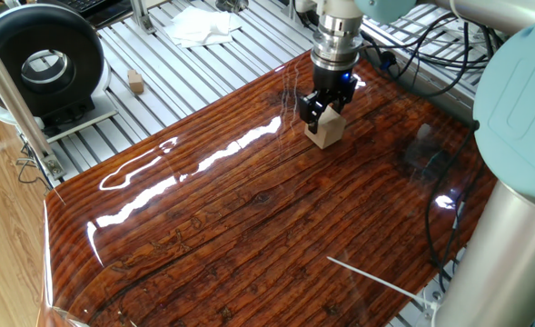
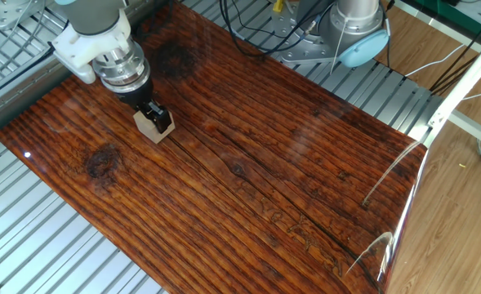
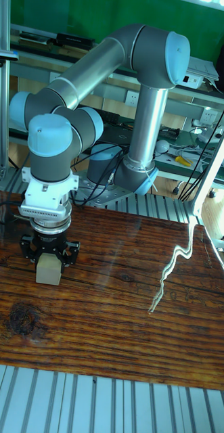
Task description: Hold a small block with the gripper and sweep it from left to right on the table
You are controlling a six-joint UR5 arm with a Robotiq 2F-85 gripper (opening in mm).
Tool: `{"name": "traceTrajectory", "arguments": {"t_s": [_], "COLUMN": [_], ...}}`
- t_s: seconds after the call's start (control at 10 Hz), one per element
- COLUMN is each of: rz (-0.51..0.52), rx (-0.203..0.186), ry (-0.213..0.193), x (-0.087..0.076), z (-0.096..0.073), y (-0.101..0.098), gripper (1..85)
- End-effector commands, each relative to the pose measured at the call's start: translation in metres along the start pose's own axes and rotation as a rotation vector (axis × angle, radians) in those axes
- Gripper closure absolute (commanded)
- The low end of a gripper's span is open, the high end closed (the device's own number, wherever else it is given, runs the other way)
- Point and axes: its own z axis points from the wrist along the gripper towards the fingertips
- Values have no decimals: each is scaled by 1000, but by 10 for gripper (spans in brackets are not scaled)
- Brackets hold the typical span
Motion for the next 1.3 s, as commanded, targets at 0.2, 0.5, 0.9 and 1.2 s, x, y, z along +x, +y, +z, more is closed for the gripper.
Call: {"name": "traceTrajectory", "arguments": {"t_s": [0.2,0.5,0.9,1.2], "rz": [-3,-8,9,2], "rx": [-13,4,9,30], "ry": [-10,-10,-7,-14], "x": [-1,0,-1,-2], "z": [2,3,0,9], "y": [-2,-8,2,-13], "gripper": [847,847,847,847]}}
